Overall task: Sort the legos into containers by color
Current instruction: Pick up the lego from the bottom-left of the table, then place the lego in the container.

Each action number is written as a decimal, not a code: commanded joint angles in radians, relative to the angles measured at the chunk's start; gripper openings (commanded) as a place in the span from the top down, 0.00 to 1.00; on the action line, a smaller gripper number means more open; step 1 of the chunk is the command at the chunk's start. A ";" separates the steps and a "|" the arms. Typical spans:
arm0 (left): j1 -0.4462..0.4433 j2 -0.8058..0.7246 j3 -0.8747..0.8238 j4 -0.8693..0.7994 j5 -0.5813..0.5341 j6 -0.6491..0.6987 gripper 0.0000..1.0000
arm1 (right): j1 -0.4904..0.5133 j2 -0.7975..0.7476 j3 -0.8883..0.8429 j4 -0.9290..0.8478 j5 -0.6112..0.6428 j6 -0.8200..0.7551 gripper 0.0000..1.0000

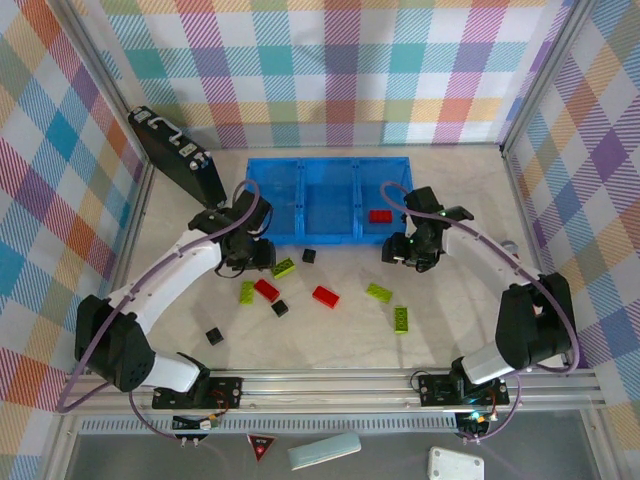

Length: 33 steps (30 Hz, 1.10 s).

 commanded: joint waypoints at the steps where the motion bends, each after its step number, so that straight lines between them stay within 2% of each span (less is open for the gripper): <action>1: 0.006 0.065 0.076 -0.020 -0.020 0.053 0.53 | 0.006 -0.047 0.009 -0.049 0.025 0.027 0.40; 12: 0.063 0.359 0.363 0.004 -0.026 0.157 0.53 | 0.005 -0.160 -0.023 -0.120 0.074 0.069 0.40; 20: 0.136 0.555 0.521 0.020 0.042 0.184 0.54 | 0.006 -0.207 -0.063 -0.142 0.090 0.095 0.40; 25: 0.167 0.670 0.626 0.017 0.048 0.201 0.54 | 0.006 -0.224 -0.078 -0.146 0.087 0.107 0.40; 29: 0.183 0.769 0.751 -0.027 0.011 0.233 0.54 | 0.007 -0.240 -0.087 -0.158 0.092 0.110 0.40; 33: 0.198 0.851 0.847 -0.050 0.039 0.243 0.54 | 0.006 -0.260 -0.103 -0.167 0.106 0.114 0.40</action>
